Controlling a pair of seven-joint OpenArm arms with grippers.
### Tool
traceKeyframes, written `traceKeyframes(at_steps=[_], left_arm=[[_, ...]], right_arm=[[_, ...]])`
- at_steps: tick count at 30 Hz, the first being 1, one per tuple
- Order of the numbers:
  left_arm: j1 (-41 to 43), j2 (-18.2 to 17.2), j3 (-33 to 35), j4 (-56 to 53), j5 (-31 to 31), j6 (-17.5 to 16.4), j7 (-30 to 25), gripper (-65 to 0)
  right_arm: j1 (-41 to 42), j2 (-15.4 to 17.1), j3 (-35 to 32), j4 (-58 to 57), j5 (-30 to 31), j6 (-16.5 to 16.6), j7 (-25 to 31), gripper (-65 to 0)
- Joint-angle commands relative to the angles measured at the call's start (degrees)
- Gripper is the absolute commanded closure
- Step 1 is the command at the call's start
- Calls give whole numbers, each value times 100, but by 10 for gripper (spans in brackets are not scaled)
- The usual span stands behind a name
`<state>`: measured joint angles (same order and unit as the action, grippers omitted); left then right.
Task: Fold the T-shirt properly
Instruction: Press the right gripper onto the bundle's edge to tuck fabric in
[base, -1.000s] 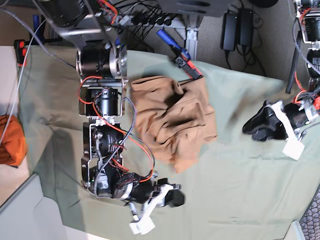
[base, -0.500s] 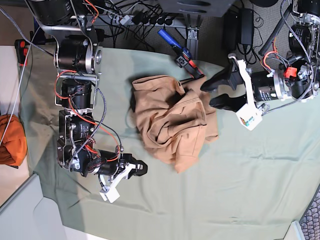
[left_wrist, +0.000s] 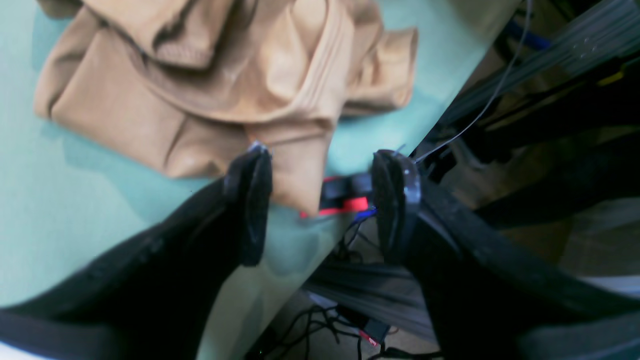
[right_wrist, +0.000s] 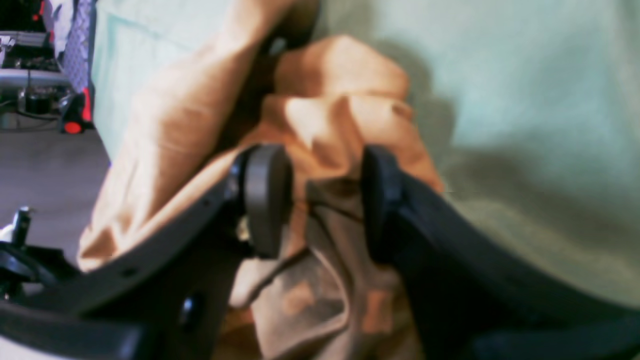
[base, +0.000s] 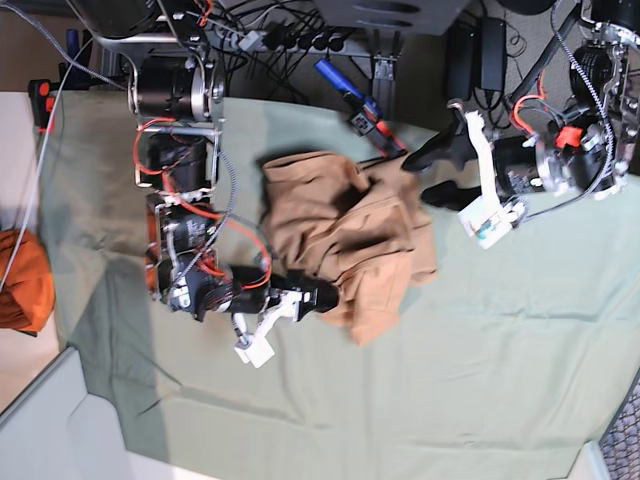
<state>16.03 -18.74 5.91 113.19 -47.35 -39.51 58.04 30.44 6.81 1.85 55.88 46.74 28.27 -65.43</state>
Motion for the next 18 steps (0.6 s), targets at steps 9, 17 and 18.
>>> traceKeyframes(at_steps=[9,17,18], left_arm=[[-2,-199,-1154,98,-483,-49,-125,-356],[380,-426,-2157,98,-968,-49,-122,-356],[413,-428,-2197,98,-1008,-49,-122,-356]], right_arm=[[146,219,17,330,643,664,-452,-224],[142,595,17,466,835,667,-518,-182],[142,586,17,466,835,667,-518,-182]])
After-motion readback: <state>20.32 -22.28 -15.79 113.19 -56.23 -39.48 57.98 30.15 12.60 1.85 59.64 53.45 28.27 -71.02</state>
